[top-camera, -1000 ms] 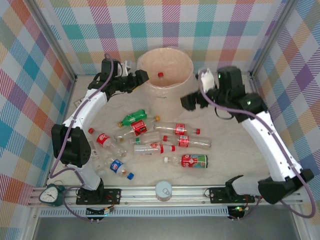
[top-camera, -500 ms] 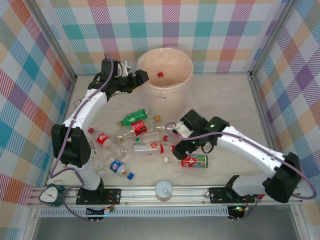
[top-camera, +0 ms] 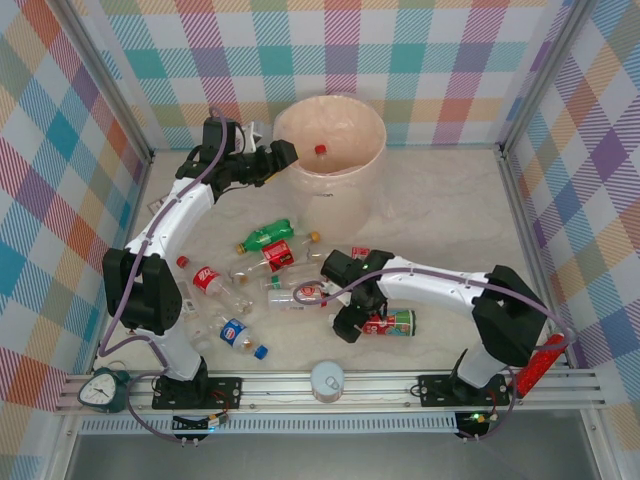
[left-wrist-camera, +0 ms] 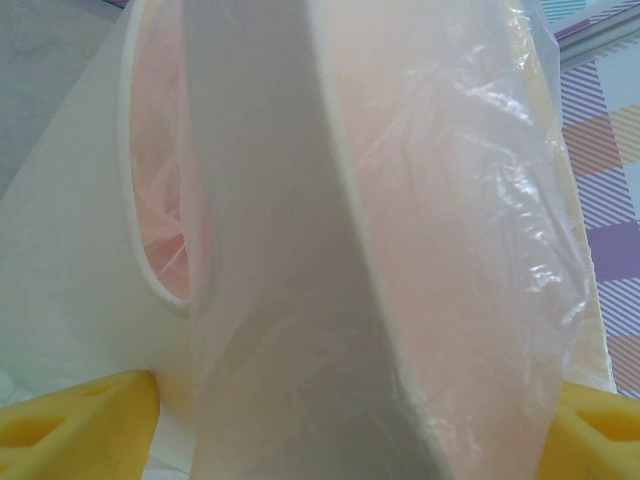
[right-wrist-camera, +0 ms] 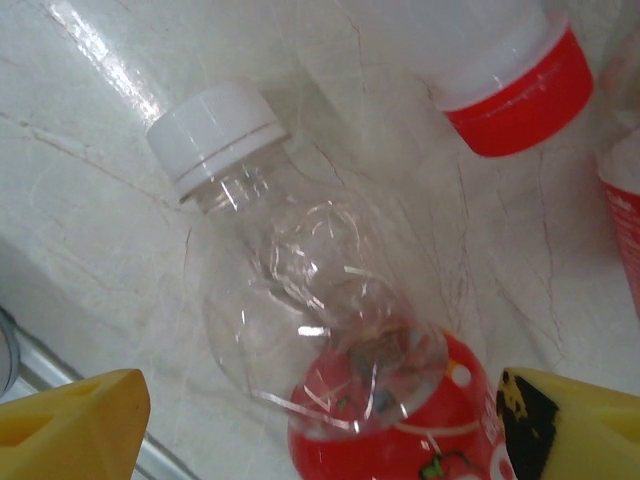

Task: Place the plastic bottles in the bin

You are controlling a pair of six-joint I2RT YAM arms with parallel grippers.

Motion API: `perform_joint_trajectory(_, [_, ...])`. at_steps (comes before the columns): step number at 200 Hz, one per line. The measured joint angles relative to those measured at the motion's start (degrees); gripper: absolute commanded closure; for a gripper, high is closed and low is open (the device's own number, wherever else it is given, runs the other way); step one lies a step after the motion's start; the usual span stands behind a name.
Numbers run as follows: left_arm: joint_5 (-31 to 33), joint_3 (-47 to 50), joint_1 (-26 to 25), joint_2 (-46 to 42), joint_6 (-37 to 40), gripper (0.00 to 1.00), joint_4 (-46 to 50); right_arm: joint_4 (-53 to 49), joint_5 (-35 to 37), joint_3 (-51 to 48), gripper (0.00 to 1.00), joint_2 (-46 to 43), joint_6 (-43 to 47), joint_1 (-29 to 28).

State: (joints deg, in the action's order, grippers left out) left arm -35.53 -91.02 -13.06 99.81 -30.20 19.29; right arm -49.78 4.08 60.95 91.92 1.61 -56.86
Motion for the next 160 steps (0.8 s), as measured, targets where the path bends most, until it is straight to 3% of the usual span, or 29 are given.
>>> perform_joint_trajectory(21, [-0.02, 0.0, 0.02, 0.0, 0.0, 0.17, 0.02, 1.22, 0.35, -0.33, 0.11, 2.03, 0.46, -0.81])
perform_joint_trajectory(72, [-0.02, 0.0, 0.02, 0.0, 0.0, 0.17, 0.0, 4.13, 2.43, -2.21, 0.24, 6.25, 0.76, -1.31])
perform_joint_trajectory(160, [-0.04, 0.0, 0.02, 0.0, -0.02, 0.17, 0.0, 4.96, 4.35, -2.86, 0.42, 4.46, 0.85, -1.36])
